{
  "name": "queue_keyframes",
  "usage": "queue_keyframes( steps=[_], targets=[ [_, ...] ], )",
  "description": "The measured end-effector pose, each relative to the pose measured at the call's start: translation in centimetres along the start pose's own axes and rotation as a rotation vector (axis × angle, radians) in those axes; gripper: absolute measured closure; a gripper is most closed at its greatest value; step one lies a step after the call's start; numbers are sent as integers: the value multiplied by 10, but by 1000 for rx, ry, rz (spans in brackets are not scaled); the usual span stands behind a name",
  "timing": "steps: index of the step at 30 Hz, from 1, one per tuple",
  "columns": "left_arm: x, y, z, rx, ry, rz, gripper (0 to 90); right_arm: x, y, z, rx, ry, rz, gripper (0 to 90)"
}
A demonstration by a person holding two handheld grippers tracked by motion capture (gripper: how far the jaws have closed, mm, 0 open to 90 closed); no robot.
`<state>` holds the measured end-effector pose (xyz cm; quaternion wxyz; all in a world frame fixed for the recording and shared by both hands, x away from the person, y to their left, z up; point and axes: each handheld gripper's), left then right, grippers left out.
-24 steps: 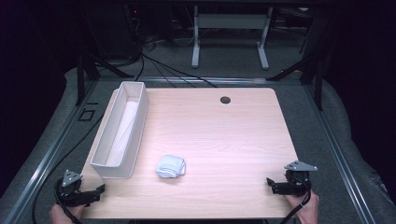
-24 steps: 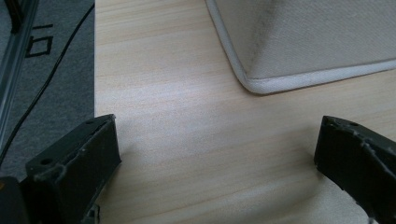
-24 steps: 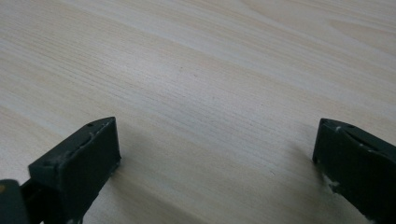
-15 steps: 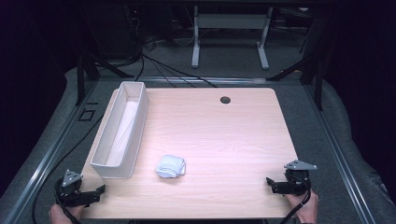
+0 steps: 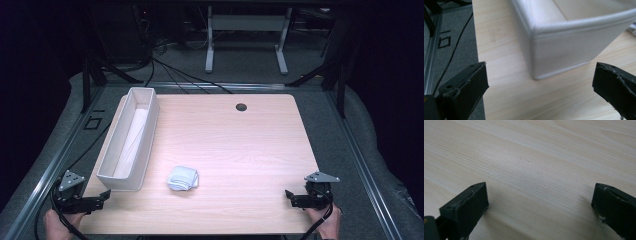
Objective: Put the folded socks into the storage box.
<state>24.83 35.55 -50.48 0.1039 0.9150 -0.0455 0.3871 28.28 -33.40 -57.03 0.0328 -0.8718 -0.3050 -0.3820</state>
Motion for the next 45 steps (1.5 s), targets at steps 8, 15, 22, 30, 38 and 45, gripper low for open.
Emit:
queue_keyframes(
  steps=[8,15,22,30,38,45],
  targets=[
    [21,17,-12,-32,-1,56,0,0,0,0,-6,-1,1,7],
    [40,36,-16,-57,-8,120,0,0,0,-1,-6,-9,0,9],
    [61,60,-15,-99,-20,194,0,0,0,0,-1,3,1,12],
    [74,82,-8,-141,-37,253,0,-1,1,0,-3,5,3,15],
    [83,106,3,-179,-63,322,0,-1,1,-1,-1,2,2,17],
    [90,131,13,-218,-84,367,0,-1,1,-1,-1,3,2,22]
  ],
)
Point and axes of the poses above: each handheld gripper's, and its own axes: z roughly forward along the jaws, x roughly out of its top, y roughly to its right, and after that the axes turned 15 degrees about -z, right-handed
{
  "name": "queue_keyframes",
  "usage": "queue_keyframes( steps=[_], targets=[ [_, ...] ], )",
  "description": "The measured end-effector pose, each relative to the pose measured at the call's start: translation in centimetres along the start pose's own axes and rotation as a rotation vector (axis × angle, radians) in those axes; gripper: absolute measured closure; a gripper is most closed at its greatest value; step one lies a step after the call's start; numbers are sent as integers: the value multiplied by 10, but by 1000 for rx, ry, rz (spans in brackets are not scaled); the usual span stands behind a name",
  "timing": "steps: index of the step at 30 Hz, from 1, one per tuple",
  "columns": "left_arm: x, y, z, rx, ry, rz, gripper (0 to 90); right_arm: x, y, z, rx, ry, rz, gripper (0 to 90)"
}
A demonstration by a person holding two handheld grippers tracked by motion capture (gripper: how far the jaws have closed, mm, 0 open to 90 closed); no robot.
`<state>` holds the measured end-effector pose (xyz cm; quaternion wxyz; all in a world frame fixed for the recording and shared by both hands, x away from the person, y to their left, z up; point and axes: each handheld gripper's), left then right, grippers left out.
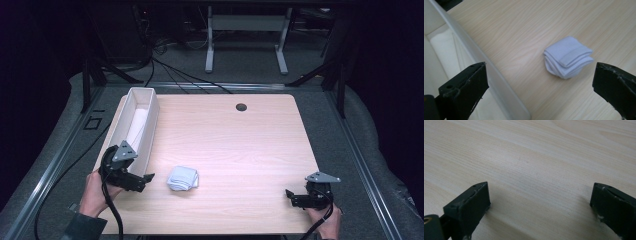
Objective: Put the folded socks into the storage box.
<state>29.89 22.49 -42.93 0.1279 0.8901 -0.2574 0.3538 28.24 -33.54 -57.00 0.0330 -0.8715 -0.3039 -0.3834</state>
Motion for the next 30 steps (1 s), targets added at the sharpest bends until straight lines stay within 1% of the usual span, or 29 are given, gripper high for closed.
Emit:
queue_keyframes(
  steps=[1,2,4,5,6,7,8,9,11,13,18,19,20,21,24,25,26,27,30],
  targets=[
    [5,5,5,-12,-12,18,0,0,0,0,0,0,-1,22],
    [5,5,5,-12,-12,18,0,0,0,0,0,0,-1,22],
    [9,10,11,-25,-22,32,0,0,0,0,1,0,-1,22],
    [12,14,16,-38,-32,39,0,0,0,0,1,1,-2,22],
    [12,14,16,-38,-32,39,0,0,0,0,1,1,-2,22],
    [14,16,20,-46,-37,50,0,0,0,0,1,0,-1,22],
    [15,18,23,-52,-38,51,0,0,0,0,1,0,-1,22],
    [18,22,30,-68,-49,58,0,0,0,0,1,1,-1,22],
    [19,24,32,-74,-53,57,0,0,0,0,1,0,-1,23],
    [22,28,39,-87,-68,65,0,0,0,0,2,0,0,23],
    [23,37,54,-108,-99,90,0,0,0,0,2,2,-2,26],
    [23,39,60,-113,-114,89,0,0,0,0,2,2,-3,26],
    [23,39,60,-113,-114,89,0,0,0,0,2,2,-3,26],
    [22,40,63,-115,-120,92,0,0,0,0,1,2,-4,26],
    [21,44,75,-143,-147,91,0,0,0,0,2,2,-4,26],
    [20,44,79,-144,-150,89,0,0,0,0,2,2,-3,26],
    [20,44,79,-144,-150,89,0,0,0,0,2,2,-3,26],
    [19,45,83,-153,-156,88,0,0,0,0,2,2,-5,26],
    [16,48,94,-163,-183,89,0,0,0,0,-1,6,-3,26]
  ],
)
Point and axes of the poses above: each handheld gripper's, and its own axes: z roughly forward along the jaws, x roughly out of its top, y roughly to its right, and after that the axes turned 15 degrees about -z, right-handed
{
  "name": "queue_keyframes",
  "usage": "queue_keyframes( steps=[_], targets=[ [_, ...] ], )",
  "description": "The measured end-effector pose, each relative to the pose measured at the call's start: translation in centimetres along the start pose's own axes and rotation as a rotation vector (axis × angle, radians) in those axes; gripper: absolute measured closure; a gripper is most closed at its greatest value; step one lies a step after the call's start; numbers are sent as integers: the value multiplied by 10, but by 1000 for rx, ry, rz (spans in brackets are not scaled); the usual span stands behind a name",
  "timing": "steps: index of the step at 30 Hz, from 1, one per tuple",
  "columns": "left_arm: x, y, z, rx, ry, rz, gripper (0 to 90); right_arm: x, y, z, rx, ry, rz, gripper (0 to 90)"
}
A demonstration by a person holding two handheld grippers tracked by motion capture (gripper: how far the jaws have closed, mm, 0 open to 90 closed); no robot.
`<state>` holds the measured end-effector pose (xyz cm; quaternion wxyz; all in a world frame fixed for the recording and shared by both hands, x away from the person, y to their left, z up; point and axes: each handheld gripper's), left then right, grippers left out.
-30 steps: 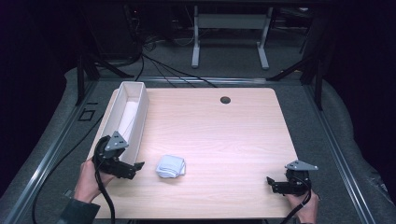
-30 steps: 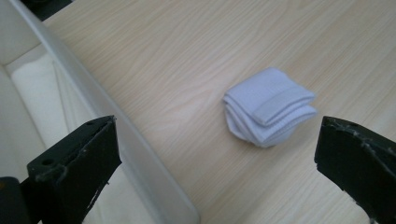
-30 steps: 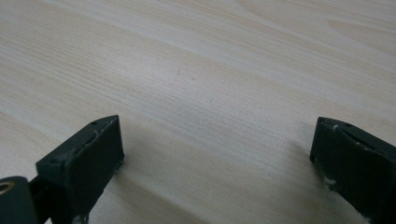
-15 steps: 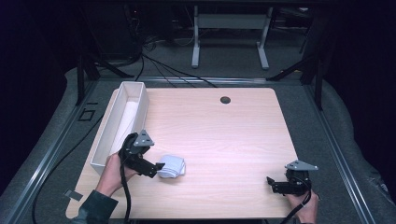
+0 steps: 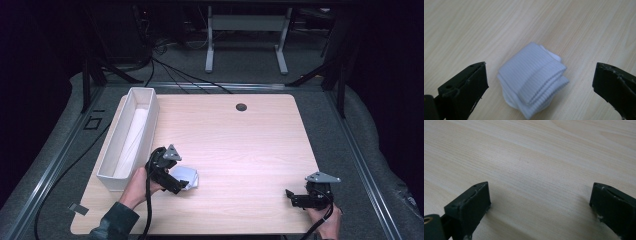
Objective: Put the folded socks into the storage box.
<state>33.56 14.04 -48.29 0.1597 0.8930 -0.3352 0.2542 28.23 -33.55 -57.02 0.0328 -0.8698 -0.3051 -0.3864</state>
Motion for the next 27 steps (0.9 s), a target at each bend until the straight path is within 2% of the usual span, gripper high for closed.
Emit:
queue_keyframes(
  steps=[4,10,13,22,26,27],
  targets=[
    [-3,-1,19,-17,-41,-11,0,0,0,0,2,1,0,30],
    [-4,-3,32,-19,-67,-20,2,0,0,0,2,2,0,30],
    [-4,-3,38,-22,-80,-20,34,0,0,0,2,2,0,30],
    [-6,-7,47,0,-107,-22,140,0,0,0,2,1,0,31],
    [-7,-5,51,20,-112,-19,171,0,0,0,-1,3,1,32],
    [-7,-3,52,39,-116,-6,180,0,0,0,2,3,0,32]
  ],
)
Point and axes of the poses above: each handheld gripper's, and its own axes: z roughly forward along the jaws, x roughly out of its top, y roughly to its right, and after that the axes turned 15 degrees about -z, right-handed
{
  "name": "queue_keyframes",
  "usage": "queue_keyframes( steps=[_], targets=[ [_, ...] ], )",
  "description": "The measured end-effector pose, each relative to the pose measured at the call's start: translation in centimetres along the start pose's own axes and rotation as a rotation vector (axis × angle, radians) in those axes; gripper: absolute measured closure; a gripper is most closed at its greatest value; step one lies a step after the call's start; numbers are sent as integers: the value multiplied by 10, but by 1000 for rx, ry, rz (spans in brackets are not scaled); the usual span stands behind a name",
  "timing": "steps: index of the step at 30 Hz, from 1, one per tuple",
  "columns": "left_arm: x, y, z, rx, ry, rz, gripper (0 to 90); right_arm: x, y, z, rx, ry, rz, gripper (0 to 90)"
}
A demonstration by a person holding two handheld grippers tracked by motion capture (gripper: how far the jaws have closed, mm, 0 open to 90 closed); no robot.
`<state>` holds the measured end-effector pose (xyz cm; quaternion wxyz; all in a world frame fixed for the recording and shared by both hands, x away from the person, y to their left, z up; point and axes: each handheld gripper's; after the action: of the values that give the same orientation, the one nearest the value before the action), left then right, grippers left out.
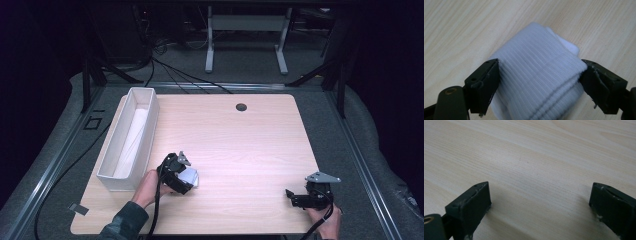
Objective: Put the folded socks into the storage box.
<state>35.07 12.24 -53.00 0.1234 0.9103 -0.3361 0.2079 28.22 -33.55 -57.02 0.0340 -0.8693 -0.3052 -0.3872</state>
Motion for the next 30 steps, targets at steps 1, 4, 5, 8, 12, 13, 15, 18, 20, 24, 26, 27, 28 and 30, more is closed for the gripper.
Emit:
queue_keyframes(
  steps=[1,4,5,8,12,13,15,18,20,24,26,27,28,30],
  targets=[
    [0,0,0,0,0,0,187,0,0,0,0,0,0,32],
    [-2,4,4,37,3,14,209,0,0,0,-4,2,1,32],
    [-3,6,4,50,1,25,215,0,0,0,-4,2,1,32],
    [-4,9,5,79,-1,33,241,0,0,0,-5,2,2,35],
    [-4,10,7,94,0,39,276,0,0,0,-5,3,3,36],
    [-4,10,6,101,-4,41,276,0,0,0,-5,3,3,36],
    [-3,10,6,108,-5,34,315,0,-1,0,-5,3,4,36],
    [-3,9,6,129,1,27,388,0,0,0,-5,3,3,36],
    [-2,8,5,132,2,21,417,0,0,0,-5,3,3,36],
    [2,7,5,150,-16,17,500,0,0,0,-5,3,3,37],
    [3,8,6,163,-17,15,509,0,-1,0,-5,3,4,37],
    [3,8,6,167,-18,13,529,0,-1,0,-6,3,4,37],
    [3,8,6,169,-18,11,529,0,-1,0,-6,3,4,37],
    [3,7,5,171,-15,8,548,0,0,0,-5,3,3,37]
  ],
)
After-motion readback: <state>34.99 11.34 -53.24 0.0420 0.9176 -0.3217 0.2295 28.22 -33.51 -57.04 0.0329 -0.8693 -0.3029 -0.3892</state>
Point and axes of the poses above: each handheld gripper's, and its own axes: z roughly forward along the jaws, x roughly out of its top, y roughly to its right, and after that the axes turned 15 degrees about -z, right-handed
